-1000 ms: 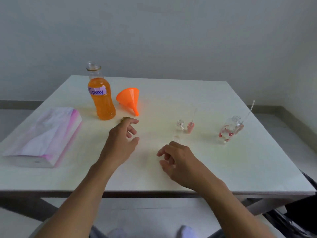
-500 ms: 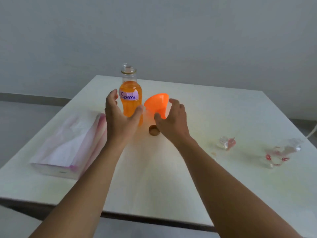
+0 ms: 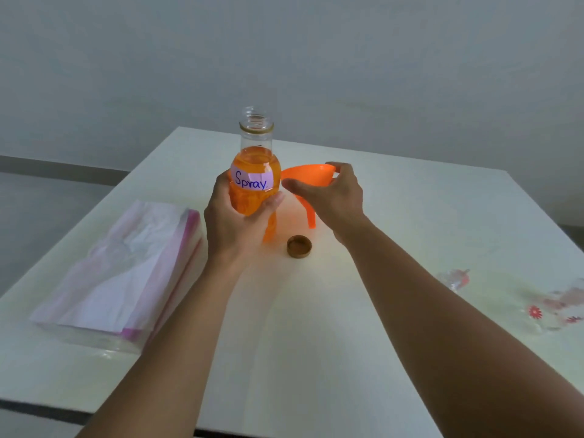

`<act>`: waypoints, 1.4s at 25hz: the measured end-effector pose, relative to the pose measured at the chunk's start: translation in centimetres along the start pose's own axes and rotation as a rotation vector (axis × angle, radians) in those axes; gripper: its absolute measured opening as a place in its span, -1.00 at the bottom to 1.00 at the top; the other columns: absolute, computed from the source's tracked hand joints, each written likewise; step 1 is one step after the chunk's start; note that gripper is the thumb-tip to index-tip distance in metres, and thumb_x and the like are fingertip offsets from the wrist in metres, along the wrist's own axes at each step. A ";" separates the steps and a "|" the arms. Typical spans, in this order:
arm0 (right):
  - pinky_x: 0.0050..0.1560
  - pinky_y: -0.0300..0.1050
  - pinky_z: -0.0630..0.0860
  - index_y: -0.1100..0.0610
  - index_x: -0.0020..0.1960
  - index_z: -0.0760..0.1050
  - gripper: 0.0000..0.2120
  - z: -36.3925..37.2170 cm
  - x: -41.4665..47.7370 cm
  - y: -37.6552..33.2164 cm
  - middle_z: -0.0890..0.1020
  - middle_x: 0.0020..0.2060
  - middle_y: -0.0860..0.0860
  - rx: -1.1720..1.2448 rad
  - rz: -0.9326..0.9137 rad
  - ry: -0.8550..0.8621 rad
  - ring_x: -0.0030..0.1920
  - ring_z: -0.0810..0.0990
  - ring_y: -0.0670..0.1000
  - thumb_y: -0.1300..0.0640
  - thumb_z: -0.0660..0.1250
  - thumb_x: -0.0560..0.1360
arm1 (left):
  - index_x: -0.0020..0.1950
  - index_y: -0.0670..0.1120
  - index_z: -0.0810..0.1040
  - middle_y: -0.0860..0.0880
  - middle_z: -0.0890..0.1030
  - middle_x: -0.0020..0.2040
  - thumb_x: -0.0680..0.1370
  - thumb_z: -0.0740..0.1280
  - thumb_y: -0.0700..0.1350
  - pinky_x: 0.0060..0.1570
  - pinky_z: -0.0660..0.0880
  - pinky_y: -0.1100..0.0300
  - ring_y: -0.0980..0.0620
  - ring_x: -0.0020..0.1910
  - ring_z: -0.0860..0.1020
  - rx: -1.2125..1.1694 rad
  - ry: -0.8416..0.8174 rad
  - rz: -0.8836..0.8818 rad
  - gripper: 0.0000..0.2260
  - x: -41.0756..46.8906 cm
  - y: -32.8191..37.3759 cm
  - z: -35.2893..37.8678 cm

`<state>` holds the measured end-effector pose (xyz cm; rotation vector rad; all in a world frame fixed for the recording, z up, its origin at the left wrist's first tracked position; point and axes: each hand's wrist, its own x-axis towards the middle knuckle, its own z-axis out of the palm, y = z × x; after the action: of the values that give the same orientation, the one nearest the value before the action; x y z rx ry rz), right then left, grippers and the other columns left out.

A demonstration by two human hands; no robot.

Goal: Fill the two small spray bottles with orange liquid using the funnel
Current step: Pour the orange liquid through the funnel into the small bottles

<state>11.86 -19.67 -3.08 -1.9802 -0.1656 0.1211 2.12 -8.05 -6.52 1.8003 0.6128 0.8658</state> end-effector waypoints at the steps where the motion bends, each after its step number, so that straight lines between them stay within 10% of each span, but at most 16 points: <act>1: -0.09 -0.26 0.51 0.00 0.51 0.25 -0.07 -0.9 -0.8 -0.6 0.45 0.38 0.00 0.029 -0.055 0.037 0.31 0.48 0.07 -0.17 0.63 0.28 | 0.38 0.06 0.41 0.09 0.55 0.26 0.36 0.54 0.18 0.06 0.52 0.22 0.10 0.16 0.51 0.004 0.002 0.005 -0.34 -0.2 0.4 -0.1; 4: -0.43 -0.47 0.41 0.01 0.55 0.24 -0.03 -4.9 -3.7 -2.3 0.45 0.32 -0.08 0.068 -0.216 0.132 0.15 0.47 -0.07 -0.09 0.66 0.28 | 0.36 0.05 0.44 0.09 0.57 0.22 0.36 0.55 0.14 0.03 0.53 0.24 0.09 0.13 0.53 -0.033 0.014 0.056 -0.37 -1.1 2.0 -0.7; 12: 0.20 -0.09 0.59 -0.07 0.50 0.36 -0.05 -17.5 -11.9 -0.5 0.57 0.27 -0.13 0.053 -0.267 0.216 0.18 0.61 -0.09 -0.12 0.68 0.20 | 0.24 0.07 0.53 0.10 0.64 0.08 0.31 0.58 0.10 0.05 0.56 0.09 0.05 0.08 0.60 -0.049 -0.212 0.112 -0.46 -7.9 5.5 -1.7; 27: 0.01 -0.46 0.56 -0.08 0.49 0.36 -0.05 -21.2 -12.8 4.5 0.53 0.26 -0.16 0.108 -0.314 0.134 0.09 0.59 -0.34 -0.08 0.67 0.17 | 0.25 0.08 0.54 0.07 0.65 0.09 0.26 0.55 0.21 0.09 0.59 -0.02 -0.01 0.09 0.61 -0.052 -0.328 0.090 -0.39 -12.0 6.0 1.1; 35: 0.12 -0.32 0.59 -0.09 0.50 0.34 0.01 -20.8 -12.2 5.5 0.52 0.32 -0.12 0.074 -0.348 0.125 0.17 0.60 -0.23 -0.16 0.65 0.12 | 0.23 0.06 0.55 0.10 0.65 0.04 0.29 0.56 0.16 0.00 0.54 0.16 0.07 0.06 0.60 -0.036 -0.345 0.115 -0.45 -11.9 6.2 0.6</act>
<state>3.50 -42.72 0.43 -1.8496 -0.4145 -0.2186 -4.61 -19.49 -4.25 1.9087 0.2725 0.6158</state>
